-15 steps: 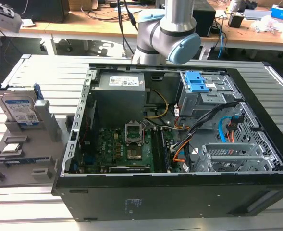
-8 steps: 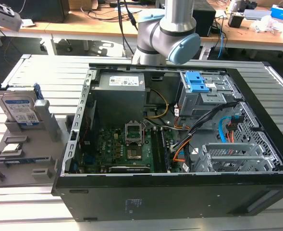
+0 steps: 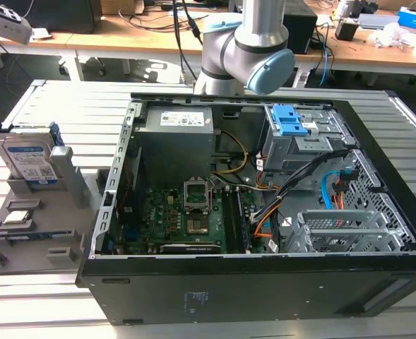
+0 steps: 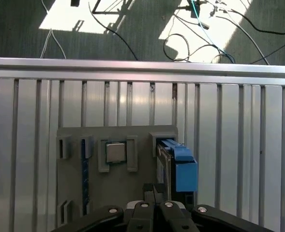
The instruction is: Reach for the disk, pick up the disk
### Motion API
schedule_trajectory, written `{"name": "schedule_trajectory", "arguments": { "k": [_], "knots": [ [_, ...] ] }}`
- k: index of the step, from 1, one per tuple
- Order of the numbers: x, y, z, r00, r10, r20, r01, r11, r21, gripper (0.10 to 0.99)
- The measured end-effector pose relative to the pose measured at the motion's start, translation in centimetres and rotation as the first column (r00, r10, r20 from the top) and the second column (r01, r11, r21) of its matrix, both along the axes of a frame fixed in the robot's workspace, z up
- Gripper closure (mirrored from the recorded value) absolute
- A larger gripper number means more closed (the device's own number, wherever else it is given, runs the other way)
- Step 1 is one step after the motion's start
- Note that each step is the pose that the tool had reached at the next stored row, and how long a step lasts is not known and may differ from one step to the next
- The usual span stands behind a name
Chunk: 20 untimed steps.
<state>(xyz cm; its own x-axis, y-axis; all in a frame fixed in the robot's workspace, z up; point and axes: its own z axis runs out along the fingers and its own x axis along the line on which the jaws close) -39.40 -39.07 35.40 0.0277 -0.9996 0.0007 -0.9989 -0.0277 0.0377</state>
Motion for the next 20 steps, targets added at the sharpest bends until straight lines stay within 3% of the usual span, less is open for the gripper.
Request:
{"name": "schedule_trajectory", "arguments": {
  "k": [4,8,9,12,13,18,20],
  "knots": [
    [0.0,0.0,0.0,1.0,0.001,0.0,-0.001,1.0,0.0,0.973],
    [0.0,0.0,0.0,1.0,0.002,0.0,-0.002,1.0,0.0,0.729],
    [0.0,0.0,0.0,1.0,0.003,0.0,-0.003,1.0,0.0,0.729],
    [0.0,0.0,0.0,1.0,0.004,0.0,-0.004,1.0,0.0,0.545],
    [0.0,0.0,0.0,1.0,0.004,0.0,-0.004,1.0,0.0,0.545],
    [0.0,2.33,0.0,1.0,0.004,0.0,-0.004,1.0,-0.001,0.545],
    [0.0,2.53,-0.01,1.0,0.004,0.0001,-0.004,1.0,-0.001,0.545]
  ]
}}
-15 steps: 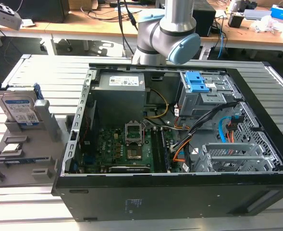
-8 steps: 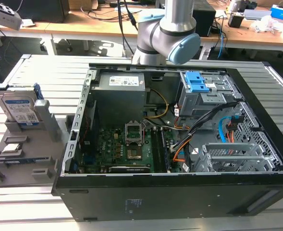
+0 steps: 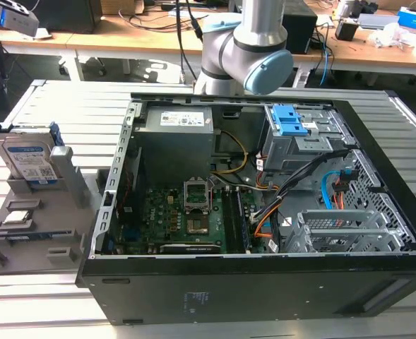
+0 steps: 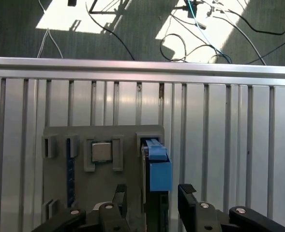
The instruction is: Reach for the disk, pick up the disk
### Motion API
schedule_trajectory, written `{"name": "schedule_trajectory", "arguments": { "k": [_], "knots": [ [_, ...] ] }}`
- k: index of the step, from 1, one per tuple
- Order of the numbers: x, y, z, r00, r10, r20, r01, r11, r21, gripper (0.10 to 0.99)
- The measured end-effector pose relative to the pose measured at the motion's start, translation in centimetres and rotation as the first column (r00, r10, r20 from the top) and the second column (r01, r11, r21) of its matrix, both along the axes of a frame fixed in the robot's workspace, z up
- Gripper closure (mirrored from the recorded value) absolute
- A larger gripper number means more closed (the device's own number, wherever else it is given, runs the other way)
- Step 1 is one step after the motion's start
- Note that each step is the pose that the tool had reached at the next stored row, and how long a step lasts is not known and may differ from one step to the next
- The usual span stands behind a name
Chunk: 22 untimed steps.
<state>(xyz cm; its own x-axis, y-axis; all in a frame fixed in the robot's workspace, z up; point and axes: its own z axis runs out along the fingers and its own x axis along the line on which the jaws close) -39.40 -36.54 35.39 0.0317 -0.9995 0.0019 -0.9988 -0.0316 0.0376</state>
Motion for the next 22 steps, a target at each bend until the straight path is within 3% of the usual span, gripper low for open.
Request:
{"name": "schedule_trajectory", "arguments": {
  "k": [10,16,22],
  "knots": [
    [0.0,0.01,-1.0,1.0,0.0,-0.0001,0.0,1.0,0.0,0.545],
    [0.0,0.01,-2.11,1.0,0.0,-0.0001,0.0,1.0,0.0,0.545],
    [0.0,0.05,-2.72,1.0,0.0,-0.0003,0.0,1.0,0.0,0.545]
  ]
}}
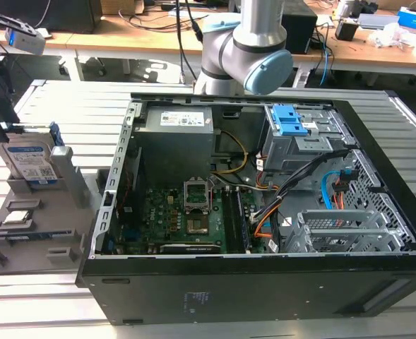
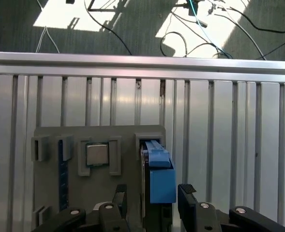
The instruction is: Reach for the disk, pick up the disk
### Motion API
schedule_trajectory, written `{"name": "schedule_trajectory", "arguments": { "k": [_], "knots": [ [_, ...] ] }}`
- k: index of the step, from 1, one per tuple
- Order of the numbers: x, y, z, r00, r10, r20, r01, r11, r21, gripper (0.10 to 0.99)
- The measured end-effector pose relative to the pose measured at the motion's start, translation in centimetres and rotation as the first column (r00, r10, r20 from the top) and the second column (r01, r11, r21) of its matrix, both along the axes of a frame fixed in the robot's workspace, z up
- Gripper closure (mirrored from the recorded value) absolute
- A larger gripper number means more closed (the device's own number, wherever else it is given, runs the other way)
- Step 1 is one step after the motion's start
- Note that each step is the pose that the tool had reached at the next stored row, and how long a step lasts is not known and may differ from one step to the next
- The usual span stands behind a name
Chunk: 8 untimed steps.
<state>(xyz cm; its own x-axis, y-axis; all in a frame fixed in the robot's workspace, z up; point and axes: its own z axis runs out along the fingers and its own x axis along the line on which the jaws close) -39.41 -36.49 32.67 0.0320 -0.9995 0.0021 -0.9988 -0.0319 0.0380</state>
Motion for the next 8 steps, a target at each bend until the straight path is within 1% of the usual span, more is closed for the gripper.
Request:
{"name": "schedule_trajectory", "arguments": {
  "k": [8],
  "knots": [
    [-0.03,0.18,-0.88,1.0,0.002,0.0002,-0.002,1.0,0.0,0.545]
  ]
}}
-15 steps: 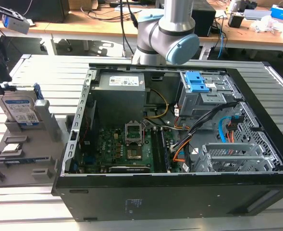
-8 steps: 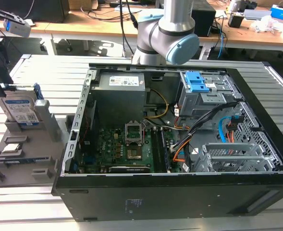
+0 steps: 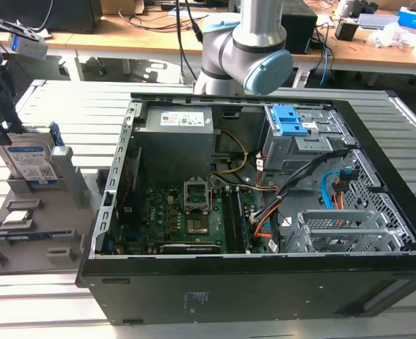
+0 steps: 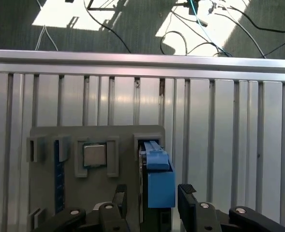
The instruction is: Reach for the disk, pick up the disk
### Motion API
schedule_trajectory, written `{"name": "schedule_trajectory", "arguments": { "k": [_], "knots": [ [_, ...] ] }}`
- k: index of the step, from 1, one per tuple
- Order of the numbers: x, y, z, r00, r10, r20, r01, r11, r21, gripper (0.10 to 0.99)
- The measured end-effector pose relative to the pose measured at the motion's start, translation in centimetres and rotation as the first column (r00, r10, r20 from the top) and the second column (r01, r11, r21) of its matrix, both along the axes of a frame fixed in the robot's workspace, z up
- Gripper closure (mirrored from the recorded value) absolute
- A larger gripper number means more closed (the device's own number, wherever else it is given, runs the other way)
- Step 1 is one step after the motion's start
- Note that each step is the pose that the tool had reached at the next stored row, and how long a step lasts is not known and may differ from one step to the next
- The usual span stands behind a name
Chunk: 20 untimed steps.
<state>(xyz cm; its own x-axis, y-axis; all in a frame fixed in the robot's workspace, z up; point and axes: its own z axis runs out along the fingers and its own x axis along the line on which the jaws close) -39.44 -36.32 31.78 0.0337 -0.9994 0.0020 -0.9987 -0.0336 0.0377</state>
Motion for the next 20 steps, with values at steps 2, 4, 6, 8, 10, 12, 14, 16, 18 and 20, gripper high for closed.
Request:
{"name": "schedule_trajectory", "arguments": {
  "k": [2,4,6,8,10,12,14,16,18,20],
  "knots": [
    [-0.13,0.01,-0.09,1.0,0.0,-0.0002,0.0,1.0,0.0,0.545],
    [-0.53,0.02,-0.3,1.0,0.0,0.0,0.0,1.0,0.0,0.545],
    [-0.61,0.05,-0.57,1.0,0.0,0.0001,0.0,1.0,0.0,0.545],
    [-0.62,0.09,-0.87,1.0,0.0,0.0,0.0,1.0,0.0,0.545],
    [-0.62,0.11,-1.3,1.0,0.0,0.0,0.0,1.0,0.0,0.545],
    [-0.62,0.11,-1.73,1.0,0.0,0.0,0.0,1.0,0.0,0.545],
    [-0.62,0.11,-2.13,1.0,0.0,-0.0001,0.0,1.0,0.0,0.545],
    [-0.62,0.11,-2.39,1.0,0.0,0.0,0.0,1.0,0.0,0.545],
    [-0.62,0.11,-2.39,1.0,0.0,-0.0002,0.0,1.0,0.0,0.545],
    [-0.62,0.11,-2.39,1.0,0.0,-0.0001,0.0,1.0,0.0,0.545]
  ]
}}
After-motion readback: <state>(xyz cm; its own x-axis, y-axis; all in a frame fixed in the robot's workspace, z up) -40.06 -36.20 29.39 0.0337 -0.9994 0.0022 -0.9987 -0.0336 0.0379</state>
